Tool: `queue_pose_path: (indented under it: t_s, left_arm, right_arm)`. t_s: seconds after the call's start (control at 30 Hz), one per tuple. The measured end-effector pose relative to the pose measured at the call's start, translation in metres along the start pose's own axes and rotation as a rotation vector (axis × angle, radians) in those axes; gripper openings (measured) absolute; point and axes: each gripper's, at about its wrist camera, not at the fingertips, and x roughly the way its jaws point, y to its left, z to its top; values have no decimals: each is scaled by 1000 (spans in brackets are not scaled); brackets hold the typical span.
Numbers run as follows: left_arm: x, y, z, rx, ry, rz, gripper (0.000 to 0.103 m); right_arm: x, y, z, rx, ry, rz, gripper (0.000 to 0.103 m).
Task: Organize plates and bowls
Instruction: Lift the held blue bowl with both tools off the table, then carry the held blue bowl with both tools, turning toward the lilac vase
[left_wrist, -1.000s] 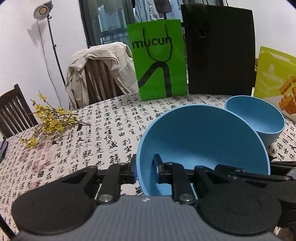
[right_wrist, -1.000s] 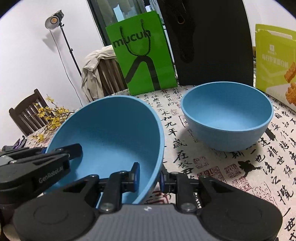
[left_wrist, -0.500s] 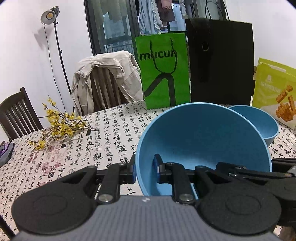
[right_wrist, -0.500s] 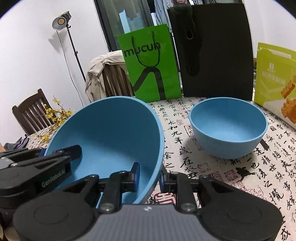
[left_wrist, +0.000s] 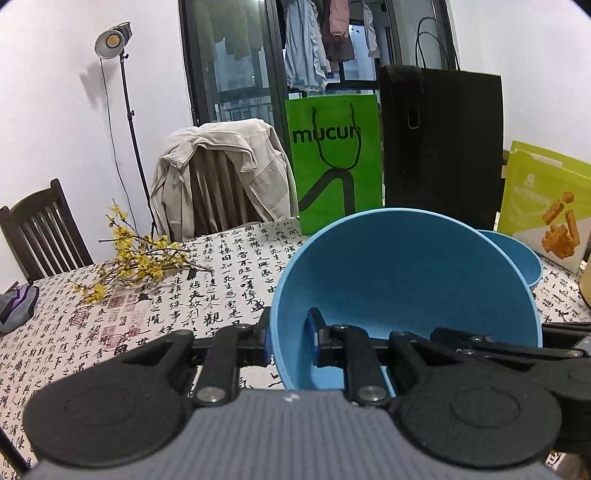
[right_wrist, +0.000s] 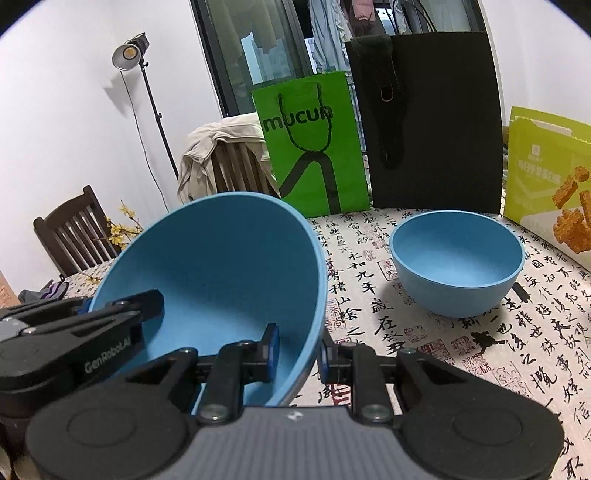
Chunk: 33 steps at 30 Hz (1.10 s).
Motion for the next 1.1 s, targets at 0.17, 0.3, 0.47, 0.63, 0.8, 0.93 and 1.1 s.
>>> queue_pose_path:
  t_s: [0.17,0.3,0.47,0.63,0.8,0.93,1.1]
  left_arm:
    - [-10,6,-2,-10,-16,-1,18]
    - [-19,11,-4,-17,-33,2,18]
    - [-28,18,-6,-24,-40,1,18]
    - [-36,26,-9,-33,-46,1,18]
    - [-44,33,-12,-39,-54,1,18]
    - [-52,38,-14,-43,-63,4,18]
    - [-61,44,-18,-51,-72,6,18]
  right_arm:
    - [-9,7,-2,0,-8,3,21]
    - [-14,12,-4,6,-8,15,21]
    - [-21,17,-9,8,-8,23,21]
    - [-28,25,-13,2,-13,26,21]
    - [-36,33,-18,0,-12,38,21]
    - [-42,40,-22,0,-13,44,21]
    - [-48,48,-25,-9,-18,42,21]
